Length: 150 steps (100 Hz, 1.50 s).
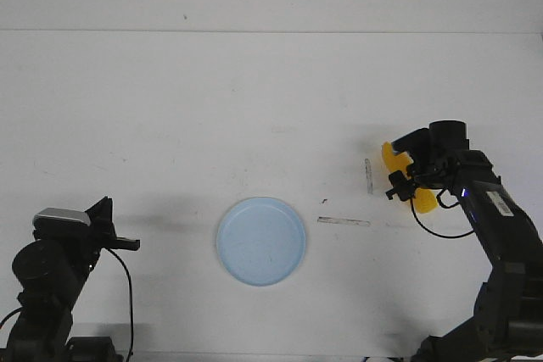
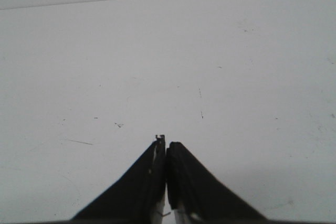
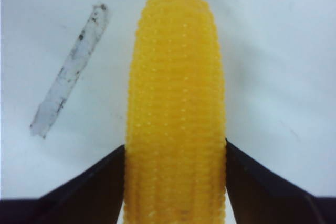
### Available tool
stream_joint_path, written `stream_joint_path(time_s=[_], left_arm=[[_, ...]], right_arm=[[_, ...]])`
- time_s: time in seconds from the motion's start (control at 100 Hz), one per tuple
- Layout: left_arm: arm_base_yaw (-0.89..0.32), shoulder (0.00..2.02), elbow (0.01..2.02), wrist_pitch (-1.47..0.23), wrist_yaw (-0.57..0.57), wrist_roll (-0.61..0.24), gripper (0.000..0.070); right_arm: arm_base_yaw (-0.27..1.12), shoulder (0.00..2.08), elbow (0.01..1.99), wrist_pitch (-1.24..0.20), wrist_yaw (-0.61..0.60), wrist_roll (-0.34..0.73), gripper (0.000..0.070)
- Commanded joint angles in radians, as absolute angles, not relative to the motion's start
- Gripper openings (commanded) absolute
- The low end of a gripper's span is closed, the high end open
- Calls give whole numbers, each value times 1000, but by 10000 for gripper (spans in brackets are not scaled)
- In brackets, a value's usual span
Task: Place corn on plate with both arms
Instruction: 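Carry the held corn with the right gripper over the blue plate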
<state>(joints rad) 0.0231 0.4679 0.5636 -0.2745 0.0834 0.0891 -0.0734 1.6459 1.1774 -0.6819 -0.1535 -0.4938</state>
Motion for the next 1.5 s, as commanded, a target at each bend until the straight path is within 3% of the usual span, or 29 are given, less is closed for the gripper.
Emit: stream_joint_path(time_s=[0.0,0.17,0.36,0.66,0.82,1.07,1.49], left_arm=[[22,469,573,-261,85,85,0],[22,469,573,-262,85,85,0],[22,469,573,-262,85,85,0],[21,469,573,-268,85,85,0],[14,470,573,-268,85,85,0],[12,470,573,-268,85,85,0],[12,469,573,-268,85,84,0]], right_arm=[[-73,1608,1193,-672,-155,-464,306],[-58,1492,1193,-669,-174,-350,276],[2,1333,1193,-688,-299,-192,276],[252,1171,1193,-707,-344,-30,276],[432,1177,1193,-736,-324,37,275],[692,1261,1193,-701,-143,104,274],[825,1539,1193,-629,-130,244,274]])
